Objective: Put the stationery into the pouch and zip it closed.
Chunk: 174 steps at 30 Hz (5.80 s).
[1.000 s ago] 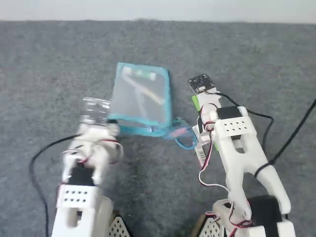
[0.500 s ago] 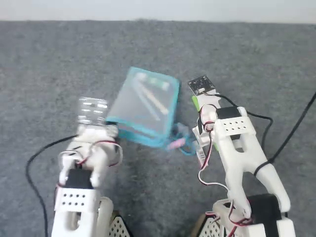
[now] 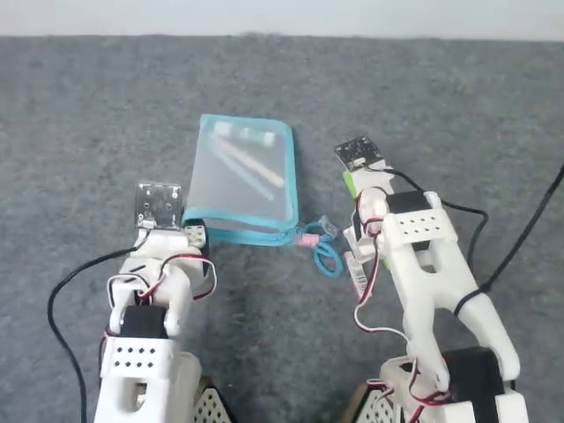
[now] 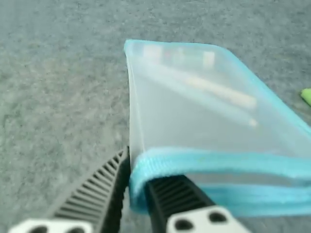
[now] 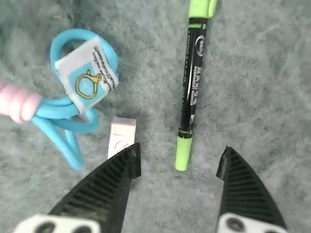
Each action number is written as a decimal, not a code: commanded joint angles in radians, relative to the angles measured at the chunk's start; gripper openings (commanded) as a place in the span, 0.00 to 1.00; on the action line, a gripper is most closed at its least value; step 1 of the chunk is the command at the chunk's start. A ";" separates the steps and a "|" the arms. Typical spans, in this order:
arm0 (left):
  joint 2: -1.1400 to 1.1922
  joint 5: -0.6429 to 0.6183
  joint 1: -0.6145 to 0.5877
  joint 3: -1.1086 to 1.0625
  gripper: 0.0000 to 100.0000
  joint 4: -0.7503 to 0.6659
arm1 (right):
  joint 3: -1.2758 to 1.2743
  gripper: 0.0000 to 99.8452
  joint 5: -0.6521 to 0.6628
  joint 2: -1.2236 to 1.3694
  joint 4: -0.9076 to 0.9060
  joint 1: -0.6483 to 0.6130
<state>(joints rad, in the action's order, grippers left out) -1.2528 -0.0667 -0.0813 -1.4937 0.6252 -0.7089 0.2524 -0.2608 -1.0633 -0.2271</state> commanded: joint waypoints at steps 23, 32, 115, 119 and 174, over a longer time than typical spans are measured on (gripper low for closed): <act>-0.032 0.011 0.005 0.004 0.01 -0.066 | -0.020 0.12 0.064 0.213 0.237 0.093; -0.032 0.012 0.006 0.002 0.01 -0.068 | -0.018 0.01 0.066 0.137 0.168 0.107; -0.032 0.098 0.160 -0.050 0.01 -0.086 | 1.235 0.13 -0.087 0.325 -0.731 -0.352; -0.032 0.072 0.074 -0.033 0.01 -0.101 | 1.073 0.13 -0.023 0.216 -0.713 -0.265; -0.032 -0.020 0.026 -0.030 0.01 -0.115 | 0.135 0.01 0.025 -0.358 -0.346 -0.260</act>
<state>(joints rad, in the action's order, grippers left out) -1.2635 -0.0806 -0.0675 -1.5520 0.5485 -0.6920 0.2631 -0.5309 -1.3303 -0.3928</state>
